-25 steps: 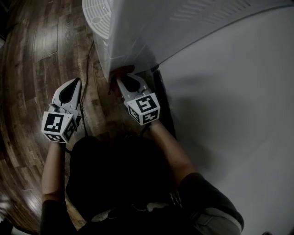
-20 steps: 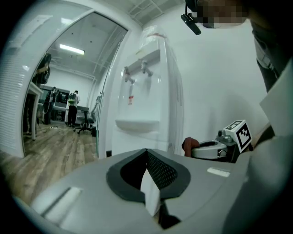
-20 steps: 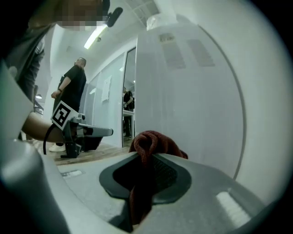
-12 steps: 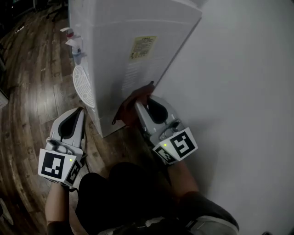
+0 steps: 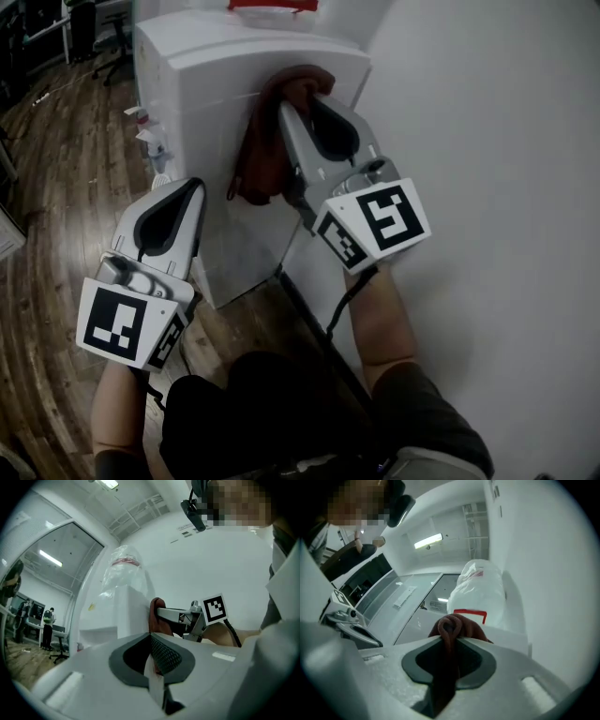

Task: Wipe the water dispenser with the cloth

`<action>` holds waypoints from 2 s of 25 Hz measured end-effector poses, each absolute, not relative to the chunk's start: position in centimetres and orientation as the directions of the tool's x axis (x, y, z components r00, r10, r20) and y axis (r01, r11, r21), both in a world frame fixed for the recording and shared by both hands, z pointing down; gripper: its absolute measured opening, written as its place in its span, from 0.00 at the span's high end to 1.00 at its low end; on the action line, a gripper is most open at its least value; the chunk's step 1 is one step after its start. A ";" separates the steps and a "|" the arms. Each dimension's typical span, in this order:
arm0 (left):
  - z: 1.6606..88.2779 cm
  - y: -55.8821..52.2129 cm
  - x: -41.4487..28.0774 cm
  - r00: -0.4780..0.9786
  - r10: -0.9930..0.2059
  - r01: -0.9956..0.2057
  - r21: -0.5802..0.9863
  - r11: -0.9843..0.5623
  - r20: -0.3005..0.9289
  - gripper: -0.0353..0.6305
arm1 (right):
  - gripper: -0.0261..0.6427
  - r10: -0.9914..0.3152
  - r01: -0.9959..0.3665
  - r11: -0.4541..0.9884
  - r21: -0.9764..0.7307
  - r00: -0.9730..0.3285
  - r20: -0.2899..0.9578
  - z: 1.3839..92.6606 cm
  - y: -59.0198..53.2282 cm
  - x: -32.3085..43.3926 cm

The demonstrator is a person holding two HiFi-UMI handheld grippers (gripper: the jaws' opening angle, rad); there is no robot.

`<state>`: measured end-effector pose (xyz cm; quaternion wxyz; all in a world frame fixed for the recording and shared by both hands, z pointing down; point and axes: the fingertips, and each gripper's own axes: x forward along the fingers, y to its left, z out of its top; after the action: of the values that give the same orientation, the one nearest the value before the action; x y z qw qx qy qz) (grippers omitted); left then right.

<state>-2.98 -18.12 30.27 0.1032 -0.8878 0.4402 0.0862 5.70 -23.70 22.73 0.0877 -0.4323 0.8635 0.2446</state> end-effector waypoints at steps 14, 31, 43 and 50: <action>52.5 -18.6 -3.5 0.648 -0.759 -0.757 -0.160 -0.634 -0.057 0.92 | 0.89 -0.773 -0.776 0.599 0.197 -0.625 -0.111 52.3 -24.9 3.9; 68.8 -18.1 -1.8 0.723 -0.678 -0.672 -0.093 -0.735 0.133 0.92 | 0.89 -0.798 -0.814 0.578 0.056 -0.549 0.250 77.5 -26.1 6.6; 54.6 -18.7 -1.3 0.743 -0.668 -0.667 -0.105 -0.737 -0.036 0.92 | 0.89 -0.903 -0.902 0.420 0.106 -0.426 -0.050 56.1 -24.0 13.4; 42.2 -17.5 1.3 0.774 -0.623 -0.633 -0.155 -0.758 -0.117 0.92 | 0.89 -0.820 -0.873 0.446 0.198 -0.487 -0.301 35.6 -22.7 12.5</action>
<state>1.28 -17.51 42.16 0.0929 -0.9371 0.3351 0.0293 12.45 -22.66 35.59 0.0805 -0.4998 0.8466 0.1645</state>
